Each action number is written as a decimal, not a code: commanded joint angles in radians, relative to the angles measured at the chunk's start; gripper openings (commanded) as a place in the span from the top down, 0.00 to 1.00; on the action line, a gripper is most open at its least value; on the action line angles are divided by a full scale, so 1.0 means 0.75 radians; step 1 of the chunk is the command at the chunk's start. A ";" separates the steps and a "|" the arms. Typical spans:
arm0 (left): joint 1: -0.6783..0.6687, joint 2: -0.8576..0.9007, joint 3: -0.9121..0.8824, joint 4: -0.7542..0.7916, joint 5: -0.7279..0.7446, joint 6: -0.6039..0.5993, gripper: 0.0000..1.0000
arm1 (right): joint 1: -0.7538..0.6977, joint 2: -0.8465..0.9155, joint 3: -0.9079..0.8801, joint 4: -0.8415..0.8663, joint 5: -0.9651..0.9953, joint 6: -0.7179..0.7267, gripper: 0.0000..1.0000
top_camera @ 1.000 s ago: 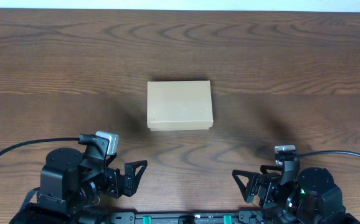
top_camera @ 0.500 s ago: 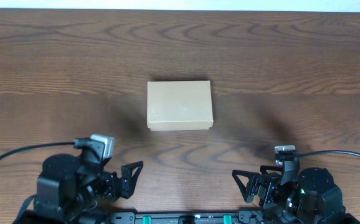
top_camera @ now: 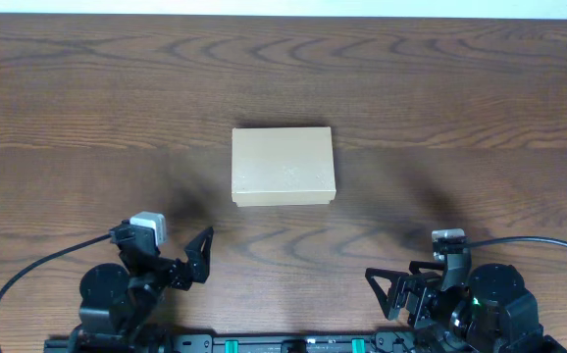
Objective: Pack container
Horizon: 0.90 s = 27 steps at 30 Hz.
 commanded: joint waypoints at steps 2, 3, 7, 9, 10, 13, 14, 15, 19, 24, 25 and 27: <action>0.029 -0.048 -0.130 0.156 -0.011 0.060 0.05 | 0.007 -0.005 -0.002 -0.001 -0.005 0.012 0.01; 0.035 -0.056 -0.160 0.195 -0.012 0.091 0.05 | 0.007 -0.005 -0.002 -0.002 -0.005 0.012 0.01; 0.044 -0.094 -0.263 0.301 -0.010 0.204 0.05 | 0.007 -0.005 -0.002 -0.002 -0.005 0.012 0.01; 0.046 -0.116 -0.307 0.323 -0.010 0.248 0.05 | 0.007 -0.005 -0.002 -0.002 -0.005 0.012 0.01; 0.046 -0.126 -0.323 0.327 -0.009 0.268 0.05 | 0.007 -0.005 -0.002 -0.001 -0.005 0.012 0.01; 0.046 -0.141 -0.331 0.339 -0.003 0.360 0.05 | 0.007 -0.005 -0.002 -0.002 -0.005 0.012 0.01; 0.046 -0.143 -0.331 0.339 -0.003 0.398 0.05 | 0.007 -0.005 -0.002 -0.002 -0.005 0.011 0.01; 0.046 -0.144 -0.331 0.339 -0.004 0.430 0.05 | 0.007 -0.005 -0.002 -0.002 -0.005 0.012 0.01; 0.045 -0.142 -0.331 0.339 -0.005 0.453 0.05 | 0.007 -0.005 -0.002 -0.002 -0.005 0.012 0.01; 0.045 -0.142 -0.331 0.339 -0.004 0.453 0.05 | 0.007 -0.005 -0.002 -0.001 -0.005 0.012 0.01; 0.045 -0.142 -0.331 0.339 -0.004 0.453 0.05 | 0.007 -0.005 -0.002 -0.002 -0.005 0.012 0.01; 0.045 -0.142 -0.331 0.339 -0.004 0.453 0.05 | 0.007 -0.005 -0.002 -0.001 -0.005 0.012 0.01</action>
